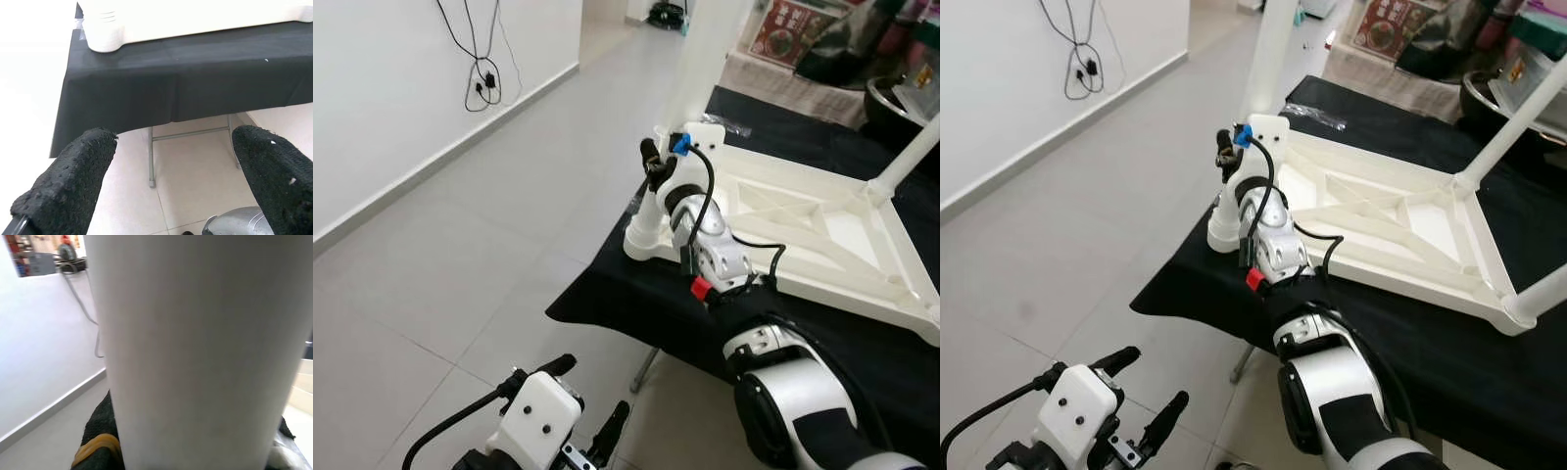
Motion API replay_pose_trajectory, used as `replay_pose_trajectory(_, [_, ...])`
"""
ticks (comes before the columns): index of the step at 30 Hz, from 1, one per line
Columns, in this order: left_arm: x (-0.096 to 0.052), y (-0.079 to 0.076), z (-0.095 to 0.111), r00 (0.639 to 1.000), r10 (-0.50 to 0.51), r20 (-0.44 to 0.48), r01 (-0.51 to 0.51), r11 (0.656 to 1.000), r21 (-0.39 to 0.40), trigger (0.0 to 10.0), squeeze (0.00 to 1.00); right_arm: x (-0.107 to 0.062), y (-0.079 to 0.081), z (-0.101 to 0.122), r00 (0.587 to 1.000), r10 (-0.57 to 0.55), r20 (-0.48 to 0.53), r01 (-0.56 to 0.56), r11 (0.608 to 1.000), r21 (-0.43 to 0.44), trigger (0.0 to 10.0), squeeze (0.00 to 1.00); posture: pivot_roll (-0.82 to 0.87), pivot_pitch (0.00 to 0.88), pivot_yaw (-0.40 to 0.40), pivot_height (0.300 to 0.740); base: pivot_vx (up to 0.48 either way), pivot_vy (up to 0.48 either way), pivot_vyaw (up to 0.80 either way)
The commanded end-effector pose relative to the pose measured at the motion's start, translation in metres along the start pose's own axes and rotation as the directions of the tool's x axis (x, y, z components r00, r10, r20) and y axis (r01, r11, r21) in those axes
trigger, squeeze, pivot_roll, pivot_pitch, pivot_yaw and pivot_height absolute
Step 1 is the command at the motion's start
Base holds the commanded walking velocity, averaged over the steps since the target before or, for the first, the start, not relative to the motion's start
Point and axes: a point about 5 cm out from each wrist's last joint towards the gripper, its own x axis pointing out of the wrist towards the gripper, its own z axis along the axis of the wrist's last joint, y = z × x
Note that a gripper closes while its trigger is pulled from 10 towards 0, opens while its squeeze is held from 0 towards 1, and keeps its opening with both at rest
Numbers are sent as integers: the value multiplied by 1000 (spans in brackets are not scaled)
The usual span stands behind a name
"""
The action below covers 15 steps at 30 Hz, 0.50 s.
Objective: Building children table
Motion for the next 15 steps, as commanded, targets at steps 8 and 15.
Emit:
replay_pose_trajectory(8, [0,0,-1,1000,-1,-5,1,1000,10,10000,0,-16,-35,-28,836,-536,-114,514,839,-179,10000,0,189,200,-142,740,0,0,0])
replay_pose_trajectory(15, [6,6,2,1000,15,15,-15,1000,19,10000,0,-22,-49,-16,579,-813,-69,811,582,-52,10000,0,196,213,-130,740,0,0,0])
